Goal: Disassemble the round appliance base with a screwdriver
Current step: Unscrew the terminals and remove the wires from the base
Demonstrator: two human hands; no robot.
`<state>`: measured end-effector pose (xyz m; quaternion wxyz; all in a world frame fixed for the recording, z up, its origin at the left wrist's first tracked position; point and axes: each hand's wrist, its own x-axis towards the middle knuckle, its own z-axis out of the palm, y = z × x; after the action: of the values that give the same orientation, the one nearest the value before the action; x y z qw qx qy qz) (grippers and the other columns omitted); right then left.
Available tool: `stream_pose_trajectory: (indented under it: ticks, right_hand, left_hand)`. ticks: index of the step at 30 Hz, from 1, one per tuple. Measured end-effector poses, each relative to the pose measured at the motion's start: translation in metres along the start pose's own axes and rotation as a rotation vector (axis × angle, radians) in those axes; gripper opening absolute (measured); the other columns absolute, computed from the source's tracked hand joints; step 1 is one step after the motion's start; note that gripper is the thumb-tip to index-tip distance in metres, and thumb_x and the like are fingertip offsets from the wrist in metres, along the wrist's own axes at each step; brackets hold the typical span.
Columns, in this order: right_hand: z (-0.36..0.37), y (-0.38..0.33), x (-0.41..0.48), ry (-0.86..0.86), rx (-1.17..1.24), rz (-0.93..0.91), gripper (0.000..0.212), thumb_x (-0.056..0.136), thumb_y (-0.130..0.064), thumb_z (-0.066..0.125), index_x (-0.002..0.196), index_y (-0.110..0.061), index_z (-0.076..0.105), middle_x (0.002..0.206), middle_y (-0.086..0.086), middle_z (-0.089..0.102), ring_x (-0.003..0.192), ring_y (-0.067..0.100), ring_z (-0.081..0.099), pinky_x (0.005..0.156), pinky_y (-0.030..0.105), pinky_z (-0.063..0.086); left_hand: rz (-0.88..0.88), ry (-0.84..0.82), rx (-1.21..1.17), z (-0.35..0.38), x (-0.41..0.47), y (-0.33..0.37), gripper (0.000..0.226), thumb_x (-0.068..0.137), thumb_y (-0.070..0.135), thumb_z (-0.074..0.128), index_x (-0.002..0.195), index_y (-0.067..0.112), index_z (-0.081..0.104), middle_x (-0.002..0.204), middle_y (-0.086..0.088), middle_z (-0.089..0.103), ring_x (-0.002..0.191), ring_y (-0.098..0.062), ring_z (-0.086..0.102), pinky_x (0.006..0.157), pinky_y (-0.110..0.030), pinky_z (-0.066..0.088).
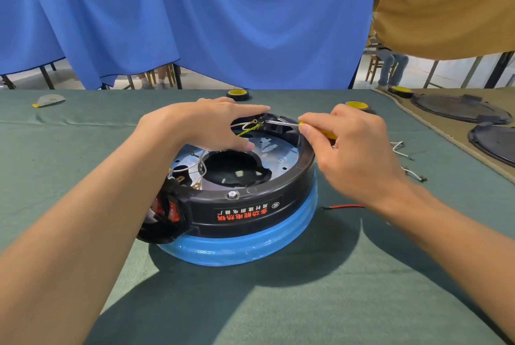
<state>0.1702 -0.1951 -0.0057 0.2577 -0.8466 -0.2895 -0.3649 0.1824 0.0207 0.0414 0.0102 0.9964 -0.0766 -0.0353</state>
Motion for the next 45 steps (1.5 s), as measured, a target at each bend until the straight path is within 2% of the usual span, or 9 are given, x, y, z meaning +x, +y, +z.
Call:
stream_pose_trajectory:
  ticks: [4,10,18,25,30,35,40,45]
  right_hand:
    - [0.002,-0.002,-0.001,0.021,-0.002,-0.002,0.024,0.092,-0.021,0.057,0.086,-0.003,0.073,0.065,0.014,0.054,0.061,0.026,0.049,0.059,0.037,0.036]
    - [0.0,-0.002,0.01,-0.044,-0.003,-0.015,0.03,0.09,-0.022,0.054,0.083,0.001,0.071,0.061,0.015,0.056,0.064,0.028,0.049,0.064,0.039,0.032]
    - [0.001,-0.006,0.002,-0.017,-0.052,0.003,0.028,0.091,-0.024,0.053,0.085,-0.005,0.073,0.064,0.01,0.05,0.061,0.025,0.046,0.06,0.038,0.034]
    - [0.004,-0.001,0.003,-0.001,0.063,0.035,0.026,0.09,-0.018,0.057,0.08,0.001,0.071,0.061,0.018,0.059,0.062,0.02,0.046,0.064,0.038,0.034]
    - [0.005,0.009,0.007,-0.019,0.233,0.182,0.02,0.092,-0.018,0.06,0.084,-0.004,0.073,0.082,0.022,0.068,0.077,0.029,0.055,0.073,0.038,0.041]
    - [0.009,0.0,0.0,0.048,0.068,0.079,0.026,0.092,-0.016,0.056,0.077,0.001,0.07,0.06,0.015,0.058,0.064,0.026,0.048,0.064,0.038,0.034]
    - [0.006,0.0,0.001,0.031,0.069,0.053,0.026,0.093,-0.016,0.055,0.081,0.002,0.07,0.061,0.016,0.057,0.066,0.028,0.05,0.066,0.04,0.033]
    - [0.005,0.004,0.005,-0.018,0.079,0.035,0.028,0.092,-0.018,0.054,0.081,0.003,0.069,0.059,0.016,0.056,0.066,0.026,0.047,0.06,0.033,0.025]
  left_hand:
    - [-0.012,0.0,-0.006,-0.001,-0.001,0.002,0.063,0.091,0.061,0.048,0.142,0.064,0.011,0.157,0.002,0.023,0.139,-0.036,0.029,0.111,-0.049,0.025]
    - [-0.023,-0.004,-0.013,-0.001,-0.002,0.004,0.062,0.092,0.061,0.048,0.142,0.065,0.012,0.157,0.001,0.023,0.139,-0.037,0.027,0.11,-0.05,0.024]
    - [-0.021,-0.005,-0.02,-0.001,-0.002,0.004,0.062,0.091,0.062,0.048,0.142,0.065,0.012,0.156,0.001,0.024,0.139,-0.037,0.028,0.109,-0.05,0.026]
    - [-0.024,-0.002,-0.008,-0.001,-0.001,0.003,0.063,0.089,0.064,0.048,0.141,0.065,0.012,0.157,0.002,0.022,0.14,-0.038,0.026,0.11,-0.05,0.024]
    - [-0.031,-0.019,-0.011,0.0,-0.001,0.001,0.067,0.085,0.068,0.048,0.14,0.068,0.01,0.159,0.006,0.017,0.142,-0.037,0.022,0.112,-0.054,0.022]
    - [-0.041,-0.015,-0.009,0.003,0.002,0.001,0.071,0.084,0.071,0.048,0.141,0.067,0.008,0.158,0.009,0.015,0.141,-0.035,0.022,0.11,-0.051,0.024]
    - [-0.034,0.003,-0.049,0.008,0.002,0.001,0.076,0.077,0.074,0.054,0.138,0.067,0.009,0.155,0.012,0.018,0.139,-0.032,0.021,0.108,-0.052,0.027]
    - [-0.031,-0.006,-0.057,0.01,0.002,0.0,0.08,0.074,0.075,0.056,0.136,0.069,0.007,0.156,0.014,0.014,0.141,-0.031,0.016,0.109,-0.053,0.025]
